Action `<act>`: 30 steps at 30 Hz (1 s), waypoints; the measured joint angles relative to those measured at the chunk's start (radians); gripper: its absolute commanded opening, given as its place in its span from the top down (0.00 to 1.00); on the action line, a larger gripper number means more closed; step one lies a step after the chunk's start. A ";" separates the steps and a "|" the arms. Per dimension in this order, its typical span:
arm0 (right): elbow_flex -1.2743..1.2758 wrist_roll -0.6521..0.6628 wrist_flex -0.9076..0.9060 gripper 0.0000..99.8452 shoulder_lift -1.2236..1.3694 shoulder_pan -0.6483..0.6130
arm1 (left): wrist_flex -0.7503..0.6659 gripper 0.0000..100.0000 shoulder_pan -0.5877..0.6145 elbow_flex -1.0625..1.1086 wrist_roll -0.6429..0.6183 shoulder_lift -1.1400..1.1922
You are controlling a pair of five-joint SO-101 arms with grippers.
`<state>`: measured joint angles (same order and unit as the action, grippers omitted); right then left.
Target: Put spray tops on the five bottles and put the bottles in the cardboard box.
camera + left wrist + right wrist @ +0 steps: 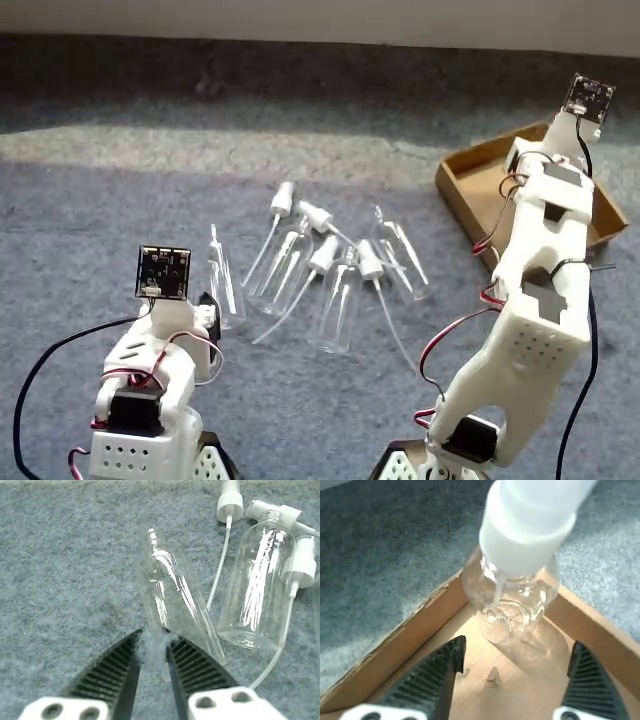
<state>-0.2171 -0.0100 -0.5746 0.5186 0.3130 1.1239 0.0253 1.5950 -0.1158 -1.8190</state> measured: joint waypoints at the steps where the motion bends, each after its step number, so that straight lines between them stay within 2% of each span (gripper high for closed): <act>1: -0.028 0.000 -0.046 0.71 -0.009 0.000 | 0.000 0.99 0.000 0.000 0.000 0.000; 18: -0.597 0.000 -0.868 0.71 -0.167 -0.011 | 0.002 0.99 0.000 0.000 0.000 0.000; 24: -0.776 0.008 -1.140 0.71 -0.178 -0.138 | 0.078 0.99 0.000 -0.032 0.000 0.000; 30: -0.862 0.172 -1.172 0.71 -0.233 -0.270 | 0.083 0.99 0.000 -0.032 0.000 0.000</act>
<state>-1.0794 0.1619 -1.7469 0.2854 0.0430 1.2068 0.0253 1.5627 -0.1158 -1.8190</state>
